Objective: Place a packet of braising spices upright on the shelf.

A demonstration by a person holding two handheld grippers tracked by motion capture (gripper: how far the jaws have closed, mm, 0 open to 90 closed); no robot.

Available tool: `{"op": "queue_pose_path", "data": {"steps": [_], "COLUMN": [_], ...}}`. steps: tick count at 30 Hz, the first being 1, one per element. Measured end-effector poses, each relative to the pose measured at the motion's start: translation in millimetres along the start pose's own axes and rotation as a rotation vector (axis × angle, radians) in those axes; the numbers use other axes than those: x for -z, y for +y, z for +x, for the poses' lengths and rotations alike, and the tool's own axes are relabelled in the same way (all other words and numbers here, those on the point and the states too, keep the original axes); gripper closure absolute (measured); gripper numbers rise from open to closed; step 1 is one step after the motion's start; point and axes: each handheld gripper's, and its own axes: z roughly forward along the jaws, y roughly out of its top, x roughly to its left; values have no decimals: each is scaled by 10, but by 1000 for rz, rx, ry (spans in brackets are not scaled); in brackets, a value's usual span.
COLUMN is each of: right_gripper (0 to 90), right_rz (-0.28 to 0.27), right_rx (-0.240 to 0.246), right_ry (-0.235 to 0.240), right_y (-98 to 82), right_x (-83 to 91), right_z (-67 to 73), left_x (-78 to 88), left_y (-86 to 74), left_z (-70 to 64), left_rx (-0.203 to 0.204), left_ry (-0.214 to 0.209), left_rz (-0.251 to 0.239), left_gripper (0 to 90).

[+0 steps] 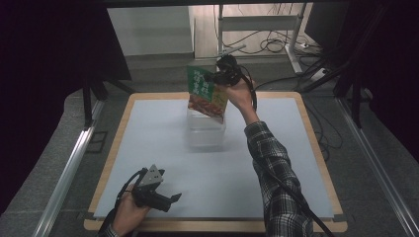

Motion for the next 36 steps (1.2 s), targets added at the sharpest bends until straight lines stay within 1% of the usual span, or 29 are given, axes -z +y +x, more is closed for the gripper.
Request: {"op": "queue_pose_path", "data": {"steps": [3, 5, 9, 10, 11, 14, 15, 17, 18, 21, 22, 25, 26, 29, 30, 31, 32, 34, 35, 36], "right_gripper": [886, 886, 885, 885, 879, 858, 800, 794, 775, 667, 667, 602, 602, 544, 498, 477, 477, 436, 399, 399], "right_rz": [7, 12, 22, 36, 47, 45, 38, 35, 32, 24, 24, 25, 25, 28, 27, 25, 25, 22, 26, 26], "right_rx": [5, 18, 19, 23, 32, 24, 14, 12, 12, 12, 12, 10, 10, 14, 11, 9, 9, 4, 5, 5], "right_ry": [3, 1, 0, -8, -27, -28, -33, -32, -32, -46, -46, -47, -47, -48, -45, -48, -48, -42, -45, -45], "right_y": [10, 7, -3, -5, -7, -6, 2, 2, -1, -11, -11, -16, -16, -24, -30, -34, -34, -43, -52, -52], "right_x": [-29, -99, -161, -188, -218, -223, -218, -217, -214, -195, -195, -167, -167, -148, -133, -127, -127, -105, -89, -89], "right_z": [24, 63, 82, 93, 105, 94, 86, 86, 91, 72, 72, 72, 72, 92, 101, 104, 104, 107, 116, 116], "left_x": [-3, -8, -13, -13, -14, -14, -13, -13, -14, -18, -18, -19, -19, -19, -21, -23, -23, -28, -29, -29], "left_y": [2, 2, 0, 0, 0, 0, 0, 0, -1, -2, -2, -2, -2, -2, -2, -3, -3, -5, -5, -5], "left_z": [-5, -10, -10, -10, -11, -12, -11, -10, -10, -12, -12, -12, -12, -13, -13, -13, -13, -16, -17, -17], "left_rx": [-3, -5, -6, -8, -8, -8, -8, -8, -8, -10, -10, -11, -11, -12, -13, -13, -13, -14, -15, -15], "left_ry": [-2, -1, 0, 0, -1, 0, 0, 0, 0, 2, 2, 3, 3, 5, 5, 4, 4, 6, 6, 6], "left_rz": [3, 6, 10, 12, 12, 12, 12, 13, 13, 18, 18, 19, 19, 20, 22, 22, 22, 24, 26, 26], "left_gripper": [0, 0, 0, 0, 0, 0, 0, 0, 0, 0, 0, 0, 0, 0, 0, 0, 0, 0, 0, 0]}}
